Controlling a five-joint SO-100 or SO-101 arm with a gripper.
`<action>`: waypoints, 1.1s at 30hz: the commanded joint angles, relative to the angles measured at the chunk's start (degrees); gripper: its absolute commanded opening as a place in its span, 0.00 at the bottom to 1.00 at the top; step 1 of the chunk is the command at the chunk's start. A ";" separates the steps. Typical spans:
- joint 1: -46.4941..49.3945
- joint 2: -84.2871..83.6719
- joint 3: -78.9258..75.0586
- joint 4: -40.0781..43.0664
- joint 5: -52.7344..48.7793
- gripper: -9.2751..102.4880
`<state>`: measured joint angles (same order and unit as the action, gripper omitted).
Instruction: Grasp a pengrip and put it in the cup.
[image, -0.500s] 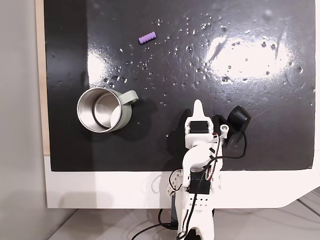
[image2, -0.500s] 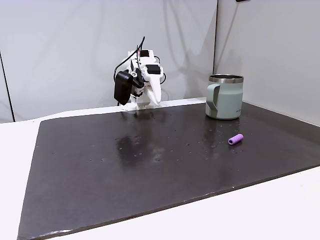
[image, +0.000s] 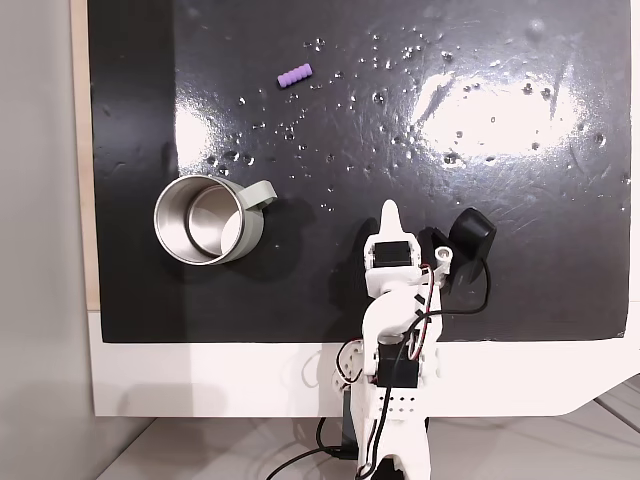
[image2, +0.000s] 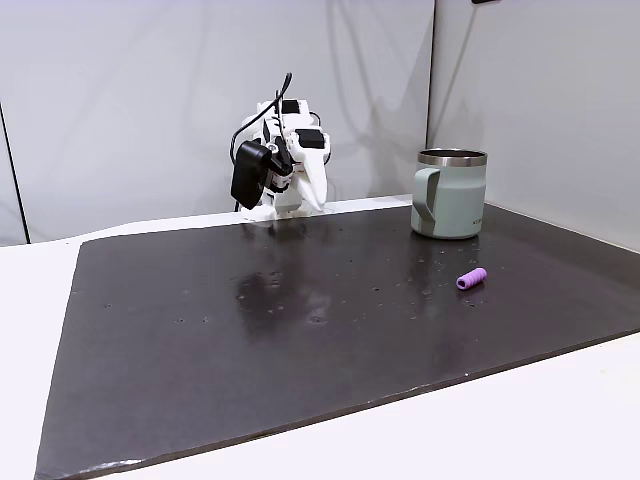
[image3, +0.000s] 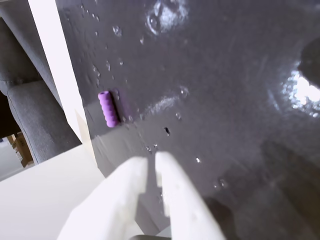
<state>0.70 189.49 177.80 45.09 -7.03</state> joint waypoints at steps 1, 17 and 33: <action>0.35 0.62 -0.44 -2.64 -0.88 0.08; -4.31 -15.56 -18.63 -4.31 -5.98 0.08; -9.93 -54.84 -53.79 -4.75 1.23 0.08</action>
<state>-7.29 138.34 131.40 42.10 -8.44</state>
